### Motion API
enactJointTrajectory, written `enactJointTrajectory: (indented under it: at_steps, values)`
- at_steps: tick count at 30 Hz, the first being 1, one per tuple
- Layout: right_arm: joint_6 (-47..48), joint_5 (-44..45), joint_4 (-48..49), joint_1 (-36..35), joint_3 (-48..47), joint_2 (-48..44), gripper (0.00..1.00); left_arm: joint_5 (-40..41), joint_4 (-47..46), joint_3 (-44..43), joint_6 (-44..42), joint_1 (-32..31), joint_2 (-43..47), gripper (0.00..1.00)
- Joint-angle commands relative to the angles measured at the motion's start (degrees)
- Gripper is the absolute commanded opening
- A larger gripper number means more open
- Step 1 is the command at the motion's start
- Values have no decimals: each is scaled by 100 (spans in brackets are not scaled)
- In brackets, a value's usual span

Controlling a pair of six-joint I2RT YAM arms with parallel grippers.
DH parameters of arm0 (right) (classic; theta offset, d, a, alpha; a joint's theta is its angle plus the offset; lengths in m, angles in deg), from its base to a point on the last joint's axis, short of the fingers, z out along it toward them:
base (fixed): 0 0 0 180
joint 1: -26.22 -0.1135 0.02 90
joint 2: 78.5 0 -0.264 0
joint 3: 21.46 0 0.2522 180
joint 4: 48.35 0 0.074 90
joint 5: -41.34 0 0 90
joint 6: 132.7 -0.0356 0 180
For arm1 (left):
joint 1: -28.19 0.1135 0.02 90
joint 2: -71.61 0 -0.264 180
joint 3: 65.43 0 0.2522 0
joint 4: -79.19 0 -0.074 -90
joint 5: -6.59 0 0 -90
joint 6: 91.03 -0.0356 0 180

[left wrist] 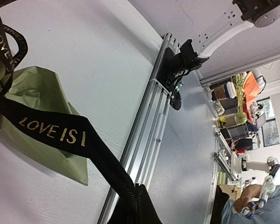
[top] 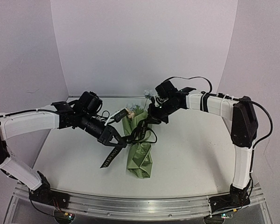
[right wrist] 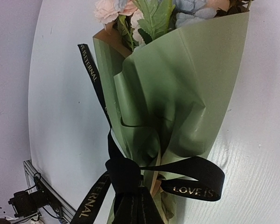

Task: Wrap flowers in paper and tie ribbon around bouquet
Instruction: Cross the ribbon over the folded bouquet.

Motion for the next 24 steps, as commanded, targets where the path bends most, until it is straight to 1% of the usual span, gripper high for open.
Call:
enactJointTrajectory:
  at_steps: [1, 4, 6, 9, 12, 13, 16, 19, 24]
  values:
    - [-34, -217, -74, 45, -289, 132, 0, -281, -1059, -619, 860, -281, -596, 2]
    - [-1, -323, -78, 75, -332, 182, 0, -317, -1614, -974, 1354, -548, -1181, 3]
    - [9, -473, -78, 104, -395, 232, 0, -327, -1641, -1277, 1354, -735, -1582, 4]
    - [61, -735, -78, 163, -447, 313, 0, -89, -1556, -1704, 1164, -980, -2137, 6]
    - [212, -1084, -78, 221, -454, 355, 0, 72, -1835, -1958, 1352, -1053, -2543, 6]
    - [271, -1211, -75, 242, -468, 370, 0, 235, -1999, -1984, 1415, -1077, -2612, 6]
    - [385, -1585, -70, 288, -537, 416, 0, 713, -2721, -1876, 1744, -1124, -2711, 7]
    - [433, -1848, -70, 315, -633, 480, 0, 1112, -3726, -1539, 2087, -1165, -2645, 6]
    - [428, -1992, -70, 322, -757, 565, 0, 1734, -4834, -1163, 2418, -1222, -2565, 6]
